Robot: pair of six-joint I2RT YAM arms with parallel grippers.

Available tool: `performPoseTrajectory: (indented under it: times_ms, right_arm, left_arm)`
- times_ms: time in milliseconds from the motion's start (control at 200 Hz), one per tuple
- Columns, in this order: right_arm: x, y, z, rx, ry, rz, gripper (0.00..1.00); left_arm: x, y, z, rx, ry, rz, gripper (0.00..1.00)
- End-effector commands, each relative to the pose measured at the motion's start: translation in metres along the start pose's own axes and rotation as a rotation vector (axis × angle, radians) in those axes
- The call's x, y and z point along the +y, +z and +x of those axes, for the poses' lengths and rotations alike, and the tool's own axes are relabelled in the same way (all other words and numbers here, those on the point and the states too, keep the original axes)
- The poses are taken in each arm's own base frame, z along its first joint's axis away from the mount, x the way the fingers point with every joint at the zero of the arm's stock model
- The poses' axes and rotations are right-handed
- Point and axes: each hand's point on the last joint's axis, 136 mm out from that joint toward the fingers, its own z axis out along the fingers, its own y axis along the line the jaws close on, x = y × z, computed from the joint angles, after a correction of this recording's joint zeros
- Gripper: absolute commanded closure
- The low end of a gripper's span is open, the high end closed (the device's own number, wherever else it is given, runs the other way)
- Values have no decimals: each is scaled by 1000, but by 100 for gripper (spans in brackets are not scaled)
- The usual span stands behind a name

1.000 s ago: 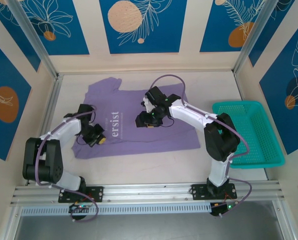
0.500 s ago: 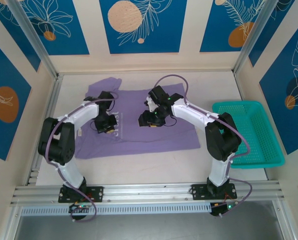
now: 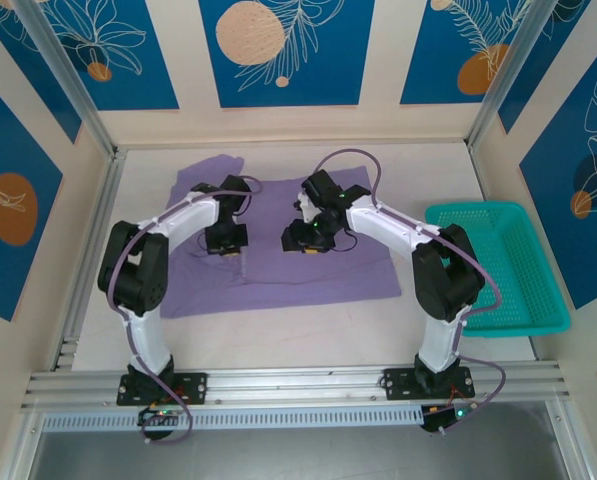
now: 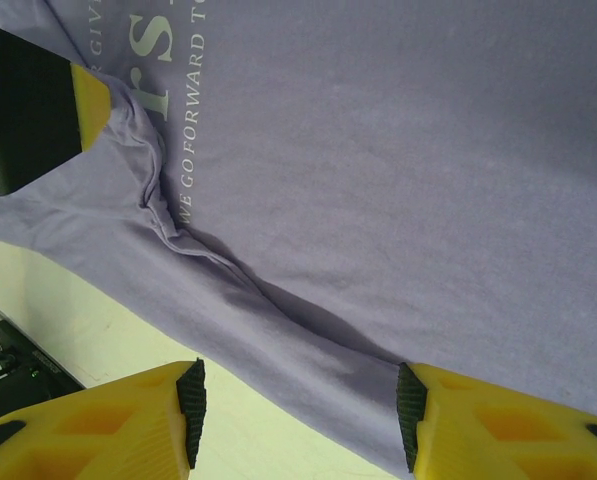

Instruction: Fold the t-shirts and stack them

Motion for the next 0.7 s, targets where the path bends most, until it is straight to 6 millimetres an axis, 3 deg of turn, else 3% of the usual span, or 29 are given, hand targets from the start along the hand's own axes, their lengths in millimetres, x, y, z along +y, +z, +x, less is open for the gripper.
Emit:
performPoseTrajectory:
  times_ms: [0,320,695]
  right_arm:
    - [2,-10,7,8,3,-16,44]
    - [-3,-11,8,15,14,-7,44]
    - [-6,-14,8,17,25,0,44]
  left_arm:
    - [-2,3,-2,8,72,-51,100]
    - [-8,16,-12,2,136,-102,93]
    - [-26,13,-30,-39,168,-51,83]
